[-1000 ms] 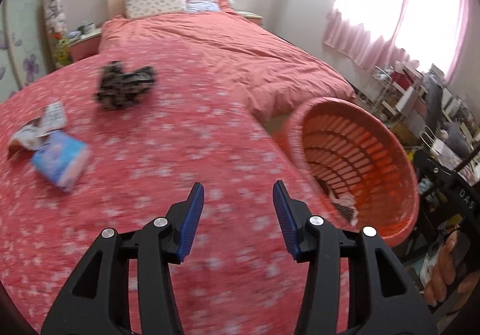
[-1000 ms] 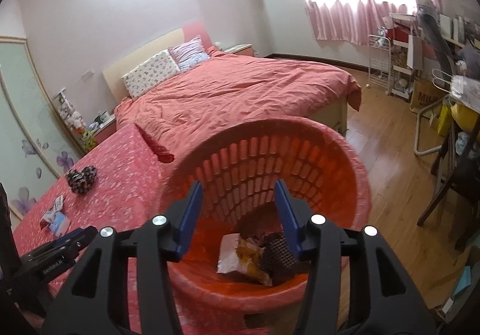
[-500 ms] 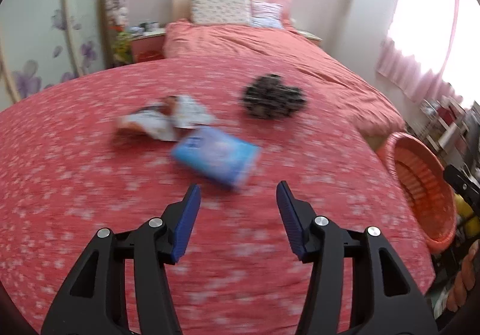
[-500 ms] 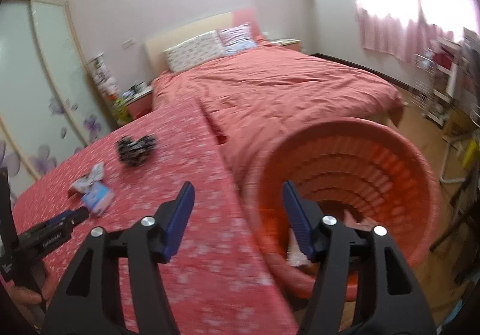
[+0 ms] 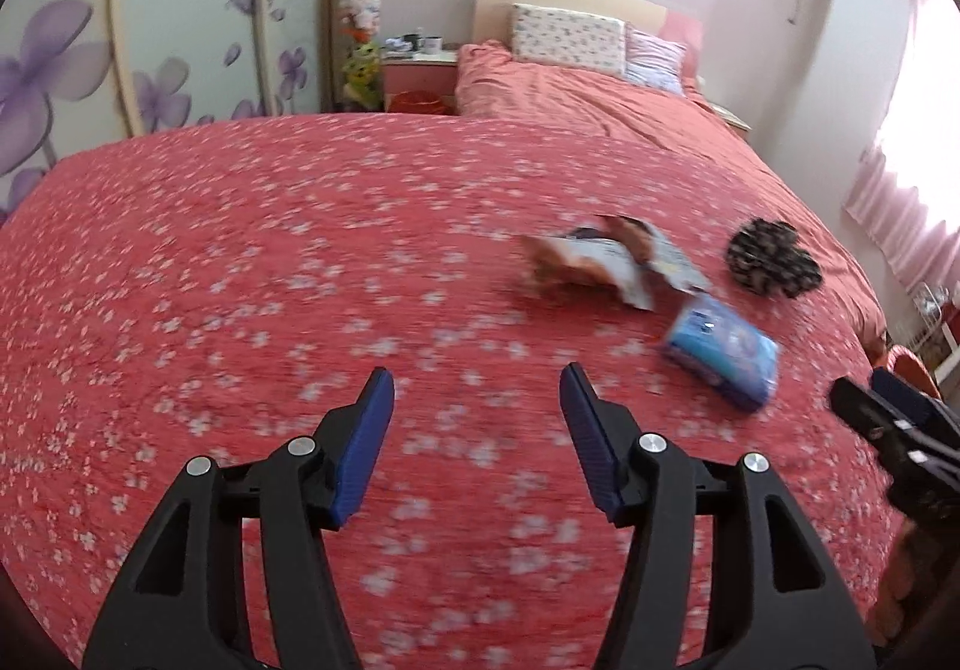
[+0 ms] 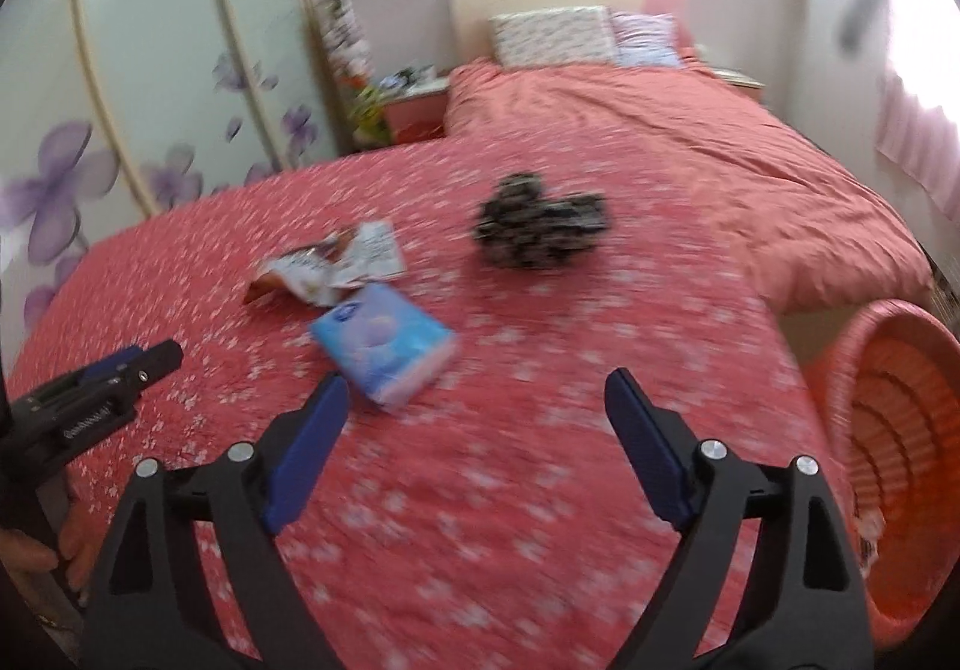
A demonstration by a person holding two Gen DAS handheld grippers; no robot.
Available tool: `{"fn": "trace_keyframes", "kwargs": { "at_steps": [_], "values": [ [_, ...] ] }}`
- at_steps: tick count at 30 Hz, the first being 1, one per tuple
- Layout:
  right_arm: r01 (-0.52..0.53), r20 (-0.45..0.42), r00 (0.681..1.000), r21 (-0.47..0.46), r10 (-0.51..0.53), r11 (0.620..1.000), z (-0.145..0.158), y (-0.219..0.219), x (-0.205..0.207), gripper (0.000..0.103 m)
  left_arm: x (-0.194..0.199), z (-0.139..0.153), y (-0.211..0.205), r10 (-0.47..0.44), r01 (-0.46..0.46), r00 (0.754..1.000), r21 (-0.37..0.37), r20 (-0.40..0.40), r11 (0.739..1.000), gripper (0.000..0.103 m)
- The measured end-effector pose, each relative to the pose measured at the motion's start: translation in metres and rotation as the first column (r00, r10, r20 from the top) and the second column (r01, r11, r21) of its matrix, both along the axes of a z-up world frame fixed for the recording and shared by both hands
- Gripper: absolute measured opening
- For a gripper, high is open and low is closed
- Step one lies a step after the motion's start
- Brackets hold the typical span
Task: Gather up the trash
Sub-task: 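Return both tools to the bed toward the blue tissue pack and snack wrapper, then grasp the blue tissue pack with the right tool while the left tool grasps the snack wrapper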
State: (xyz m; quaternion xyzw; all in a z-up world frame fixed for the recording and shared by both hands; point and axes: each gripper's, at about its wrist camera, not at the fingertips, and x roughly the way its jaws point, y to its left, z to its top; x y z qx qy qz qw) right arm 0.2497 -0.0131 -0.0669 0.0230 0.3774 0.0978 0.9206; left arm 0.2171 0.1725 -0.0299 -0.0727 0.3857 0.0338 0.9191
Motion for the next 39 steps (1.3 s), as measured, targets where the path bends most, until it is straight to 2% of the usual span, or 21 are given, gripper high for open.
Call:
{"fn": "trace_keyframes", "kwargs": {
  "at_steps": [7,12,15,16,22,28,33,39],
  "values": [
    [-0.072,-0.028,0.997,-0.146,0.069,0.987,-0.016,0.046,0.034,0.087,0.006,-0.004,0.021,0.022,-0.022,1.0,-0.028,-0.01,0.999,0.058],
    [-0.093,-0.057,0.995,-0.152,0.086,0.984,-0.021,0.052,0.047,0.087,0.009,-0.006,0.024,0.022,-0.023,1.0,-0.044,-0.015,0.999,0.059],
    [-0.122,-0.085,0.99,-0.138,0.111,0.983,-0.024,0.055,0.052,0.073,0.012,-0.007,0.023,0.019,-0.02,1.0,-0.05,-0.022,0.999,0.059],
    [-0.122,-0.087,0.99,-0.134,0.111,0.983,-0.025,0.054,0.052,0.072,0.013,-0.007,0.02,0.018,-0.019,1.0,-0.049,-0.023,0.999,0.059],
    [-0.102,-0.077,0.993,-0.121,0.093,0.987,-0.024,0.037,0.035,0.066,0.024,-0.005,0.008,-0.004,0.004,1.0,-0.036,-0.019,0.999,0.059],
    [-0.049,-0.073,0.997,-0.138,0.04,0.989,-0.029,0.003,0.004,0.066,0.049,-0.005,-0.015,-0.044,0.043,0.999,-0.046,-0.022,0.998,0.061],
    [-0.026,-0.092,0.996,-0.103,0.016,0.994,-0.032,-0.017,-0.003,0.067,0.07,-0.009,-0.026,-0.063,0.06,0.997,-0.075,-0.04,0.995,0.065],
    [-0.025,-0.093,0.996,-0.099,0.015,0.995,-0.034,-0.025,-0.007,0.068,0.091,-0.019,-0.036,-0.075,0.071,0.994,-0.055,-0.076,0.996,0.066]
  ]
}}
